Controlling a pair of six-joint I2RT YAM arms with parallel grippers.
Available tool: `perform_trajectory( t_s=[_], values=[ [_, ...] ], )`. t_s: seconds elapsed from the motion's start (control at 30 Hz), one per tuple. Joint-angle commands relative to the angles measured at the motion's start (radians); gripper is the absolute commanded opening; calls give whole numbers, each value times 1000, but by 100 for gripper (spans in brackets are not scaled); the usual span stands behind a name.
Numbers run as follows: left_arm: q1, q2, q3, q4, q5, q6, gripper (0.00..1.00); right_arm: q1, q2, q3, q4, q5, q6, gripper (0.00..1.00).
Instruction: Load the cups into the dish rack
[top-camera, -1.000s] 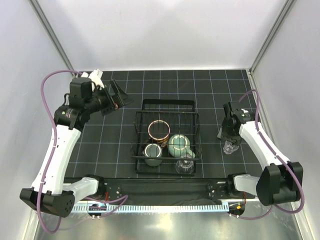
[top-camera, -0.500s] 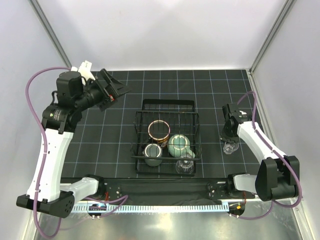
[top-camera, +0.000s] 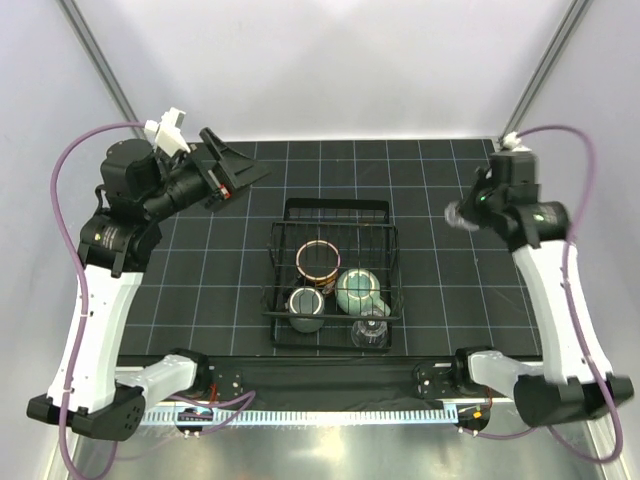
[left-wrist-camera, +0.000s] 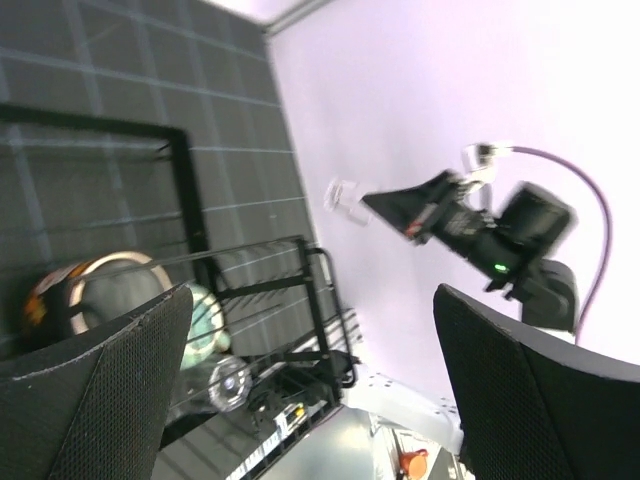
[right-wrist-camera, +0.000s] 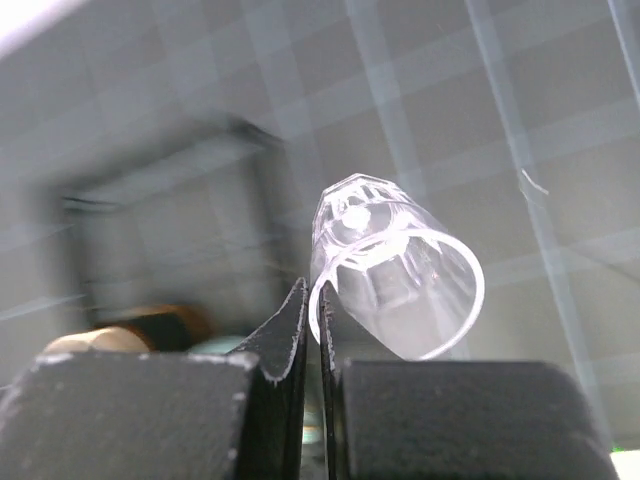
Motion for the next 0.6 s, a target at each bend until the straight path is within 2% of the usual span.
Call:
perform_trajectory(
  t_s=[0.0,0.07,0.1,0.17,0.2,0.23,0.27,0.3,0.33,0.4,0.57],
  values=[
    [-27,-20,-9,184,75,-32,99,-3,-91,160,69,-268,42,4],
    [-59,-13,-14,245,74,-40,98,-3,-126,170,149,-416,80,4],
    [-71,-8,-14,261,69,-47,97,-3,-134,161,233,-546,111,4],
    [-111,3,-17,298,54,-59,96,-1,-172,113,357,-688,259,4],
    [-125,7,-20,340,48,-66,96,-3,-193,26,548,-744,327,4],
    [-143,10,-25,357,36,-66,96,-3,-215,-22,651,-833,493,4],
    [-181,16,-23,373,2,-64,96,-1,-248,-63,748,-858,569,4],
    [-200,19,-25,403,-17,-61,95,-3,-262,-133,930,-877,634,4],
    [-237,24,-25,417,-33,-49,96,2,-270,-158,1014,-901,760,4],
    [-269,45,-23,460,-58,-46,98,3,-276,-191,1168,-931,846,4],
    [-346,137,65,460,-28,-38,98,14,-267,-163,1234,-995,910,4]
  ],
)
